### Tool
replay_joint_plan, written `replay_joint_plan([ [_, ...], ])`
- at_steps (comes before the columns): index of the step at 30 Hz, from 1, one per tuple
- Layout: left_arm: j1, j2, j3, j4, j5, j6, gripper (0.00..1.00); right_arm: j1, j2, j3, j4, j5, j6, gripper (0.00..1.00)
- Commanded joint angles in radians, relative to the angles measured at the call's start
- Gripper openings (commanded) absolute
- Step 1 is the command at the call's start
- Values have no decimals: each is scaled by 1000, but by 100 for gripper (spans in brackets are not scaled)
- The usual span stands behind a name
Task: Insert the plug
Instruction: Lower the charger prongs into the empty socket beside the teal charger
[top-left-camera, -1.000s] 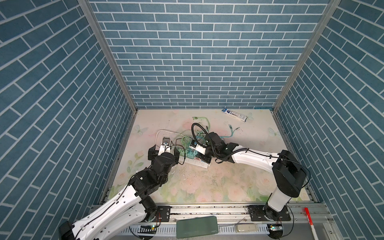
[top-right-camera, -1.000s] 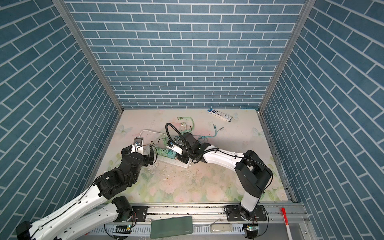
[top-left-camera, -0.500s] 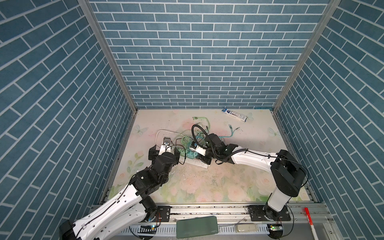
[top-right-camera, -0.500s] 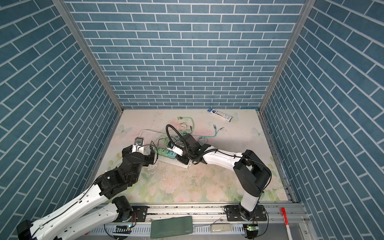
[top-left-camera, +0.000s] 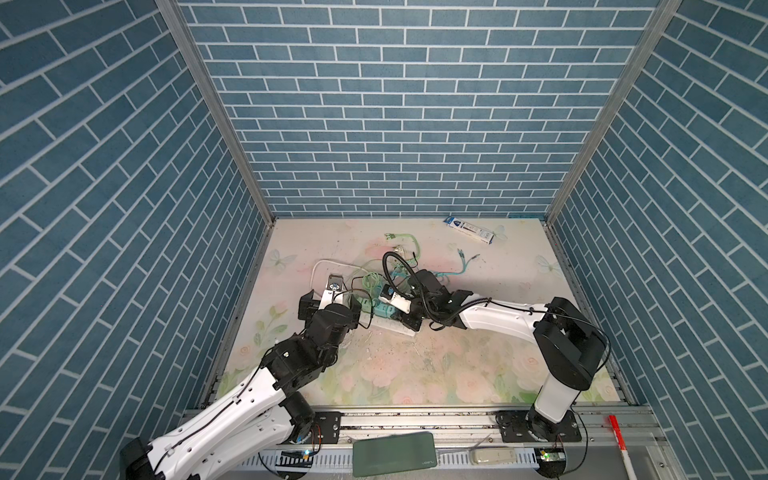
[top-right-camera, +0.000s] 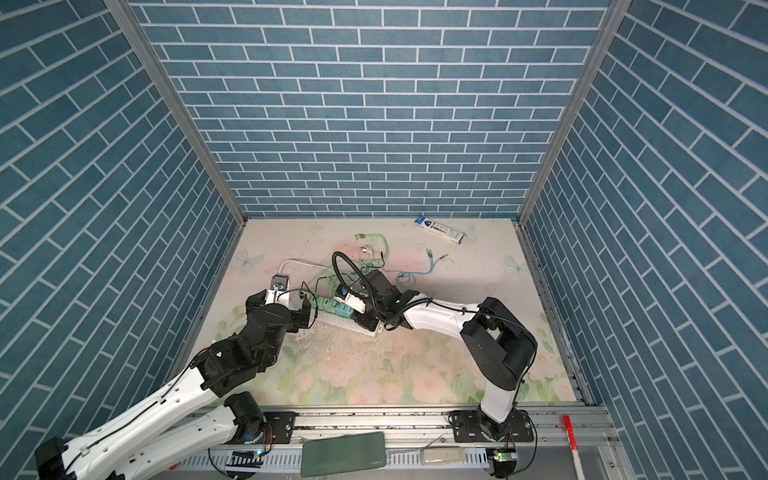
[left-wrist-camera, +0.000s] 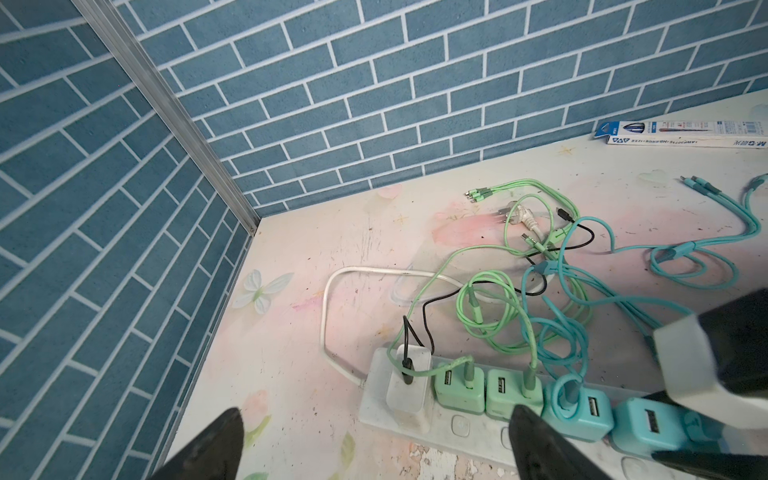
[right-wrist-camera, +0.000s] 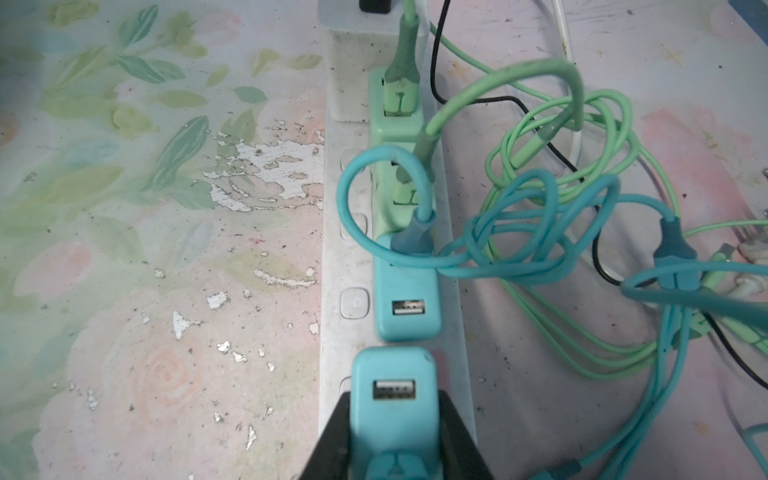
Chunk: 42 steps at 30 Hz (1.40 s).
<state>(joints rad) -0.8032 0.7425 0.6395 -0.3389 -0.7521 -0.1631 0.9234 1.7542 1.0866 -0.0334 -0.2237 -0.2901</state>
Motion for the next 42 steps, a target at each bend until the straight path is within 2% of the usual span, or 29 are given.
replay_joint_plan([
  [1,6,7,26,8,12,-3,100,-13,21,-40,49,-34,26,0],
  [5,6,11,27,15,20,3,100,-32,22,-55,77,-60,34,0],
  [16,6,18,33,12,19,1,99,-33,43,-57,42,-35,13,0],
  [42,6,-1,41,15,2,4,100,-11,111,-128,30,-21,60,0],
])
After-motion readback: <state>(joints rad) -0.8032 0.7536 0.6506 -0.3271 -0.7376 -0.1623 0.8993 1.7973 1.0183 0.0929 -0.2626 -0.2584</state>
